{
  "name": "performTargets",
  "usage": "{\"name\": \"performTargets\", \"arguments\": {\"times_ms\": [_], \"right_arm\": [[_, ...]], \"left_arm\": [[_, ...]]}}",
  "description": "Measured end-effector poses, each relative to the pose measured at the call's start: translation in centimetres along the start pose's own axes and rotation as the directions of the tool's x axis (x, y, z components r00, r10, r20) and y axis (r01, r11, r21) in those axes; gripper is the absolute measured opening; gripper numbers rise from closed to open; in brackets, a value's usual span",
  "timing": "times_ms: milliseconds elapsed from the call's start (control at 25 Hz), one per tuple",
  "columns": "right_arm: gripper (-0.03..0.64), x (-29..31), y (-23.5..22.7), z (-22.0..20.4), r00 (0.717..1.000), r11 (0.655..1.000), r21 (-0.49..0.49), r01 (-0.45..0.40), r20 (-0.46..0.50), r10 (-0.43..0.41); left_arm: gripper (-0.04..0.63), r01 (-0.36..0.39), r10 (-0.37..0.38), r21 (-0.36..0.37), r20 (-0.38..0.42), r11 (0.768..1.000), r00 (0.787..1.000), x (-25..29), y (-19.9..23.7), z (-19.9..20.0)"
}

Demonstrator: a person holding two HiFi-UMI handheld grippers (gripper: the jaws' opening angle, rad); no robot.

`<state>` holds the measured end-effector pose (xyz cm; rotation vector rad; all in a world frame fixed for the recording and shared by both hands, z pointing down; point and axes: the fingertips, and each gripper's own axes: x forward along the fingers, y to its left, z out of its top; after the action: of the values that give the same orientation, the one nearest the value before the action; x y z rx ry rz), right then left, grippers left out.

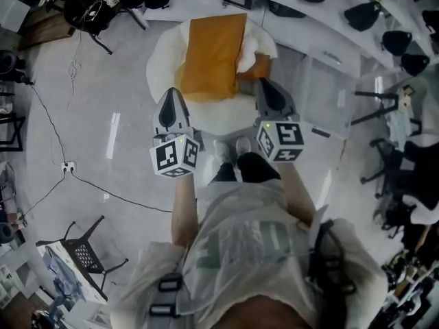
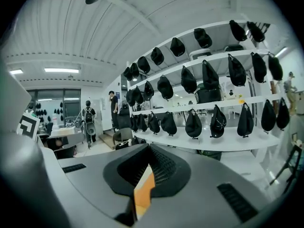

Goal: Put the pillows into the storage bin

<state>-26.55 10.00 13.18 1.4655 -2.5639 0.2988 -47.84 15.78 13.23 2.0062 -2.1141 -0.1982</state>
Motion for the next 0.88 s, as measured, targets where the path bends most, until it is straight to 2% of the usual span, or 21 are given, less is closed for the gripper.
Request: {"name": "performTargets", "arguments": {"times_ms": [200,560,760,800,840,880], "right_arm": [[0.009,3.2,1.0,0.6,1.000,0.999,-0.012,-0.030,0.006,0.030],[0.009,5.6,-1.3,1.9,0.995,0.995,0.020,-0.097,0.037,0.096],[0.012,7.3,-2.8,2.1,0.989,0.989,0.043,-0.140,0.044,0.139],[0.028,7.6,-2.9,2.1,0.989,0.988,0.050,-0.147,0.038,0.145],[0.105,7.9,-2.8,1.9,0.989,0.987,0.060,-0.148,0.025,0.147],[0.181,8.3,-2.7,1.5,0.990,0.988,0.070,-0.140,0.008,0.140]], "left_arm": [[0.008,-0.005,0.005,0.008,-0.005,1.000,1.000,2.1,1.5,0.0],[0.008,-0.049,0.048,0.019,0.032,0.999,0.998,4.6,-0.4,1.2],[0.009,-0.012,0.011,0.015,0.044,1.000,0.999,7.2,-1.8,1.6],[0.011,0.007,-0.007,0.009,0.041,1.000,0.999,7.7,-1.9,1.7],[0.022,0.027,-0.026,-0.004,0.032,1.000,0.999,8.1,-1.8,1.6],[0.099,0.047,-0.046,-0.025,0.018,0.999,0.999,8.5,-1.5,1.3]]}}
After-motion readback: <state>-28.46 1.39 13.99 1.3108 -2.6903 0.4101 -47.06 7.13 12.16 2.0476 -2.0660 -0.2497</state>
